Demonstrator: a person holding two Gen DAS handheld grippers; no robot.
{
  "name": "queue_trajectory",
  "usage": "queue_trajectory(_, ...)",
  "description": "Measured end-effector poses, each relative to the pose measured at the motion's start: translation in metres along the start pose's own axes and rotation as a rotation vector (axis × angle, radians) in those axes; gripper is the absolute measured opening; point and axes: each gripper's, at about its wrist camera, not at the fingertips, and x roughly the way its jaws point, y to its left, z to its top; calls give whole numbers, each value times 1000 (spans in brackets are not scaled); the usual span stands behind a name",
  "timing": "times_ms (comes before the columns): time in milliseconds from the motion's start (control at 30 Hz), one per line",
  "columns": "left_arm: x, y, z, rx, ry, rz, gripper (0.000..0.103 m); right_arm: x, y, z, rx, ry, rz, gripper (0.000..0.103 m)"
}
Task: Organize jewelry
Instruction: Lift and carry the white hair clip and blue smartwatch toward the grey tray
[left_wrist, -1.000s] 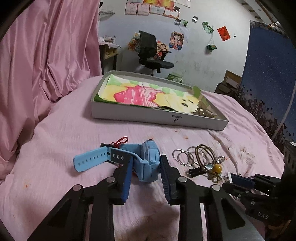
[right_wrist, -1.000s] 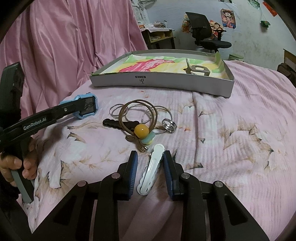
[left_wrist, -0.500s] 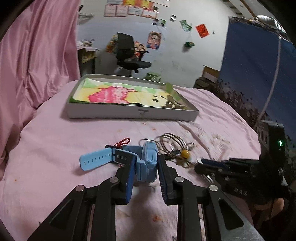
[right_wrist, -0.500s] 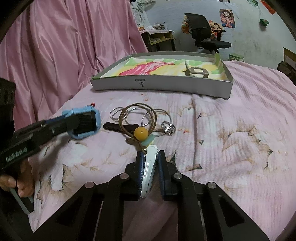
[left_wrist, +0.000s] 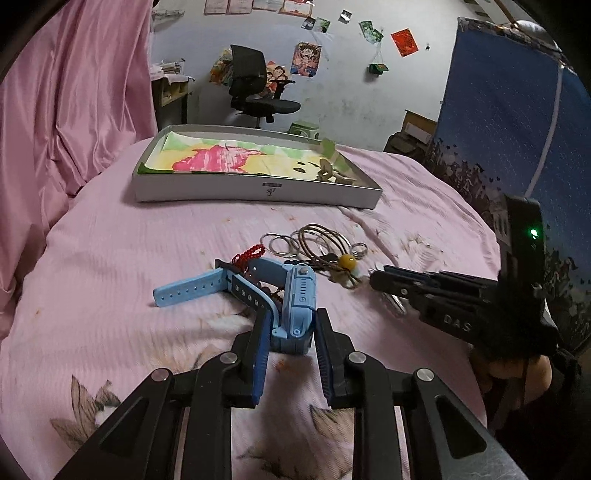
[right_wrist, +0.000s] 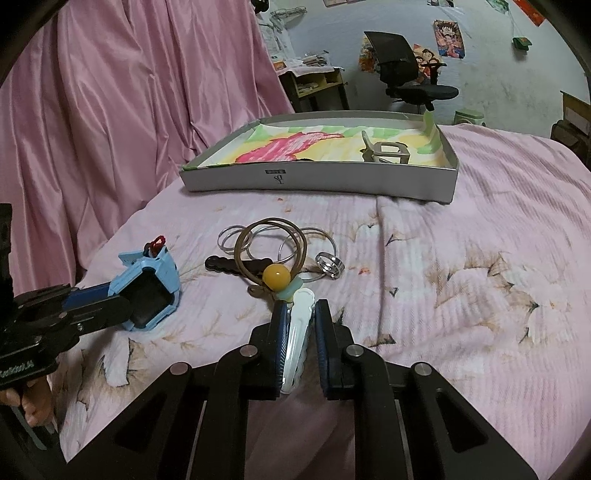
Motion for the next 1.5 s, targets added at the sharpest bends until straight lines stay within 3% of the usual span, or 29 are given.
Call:
queue_trajectory(500,-22,4,8,-54,-157,-35,21,-3,2,2,-5,-25,6,14)
queue_trajectory(700,-28,-2,11,-22,-192,-34,21,-7,2,4,-9,-57,10,13)
queue_trajectory(933,-22,-1,10,-29,-156,-34,21,-9,1,6,-8,-65,12,14)
queue_trajectory(1167,-41,6,23,-73,-248,-84,21,-9,2,7,-11,-68,8,14)
queue_trajectory(1367,-19,20,31,-146,-198,-87,21,-7,3,7,-13,-69,8,13)
queue_trajectory(1500,6,50,41,-314,-131,-144,21,-7,3,8,-15,-70,9,13)
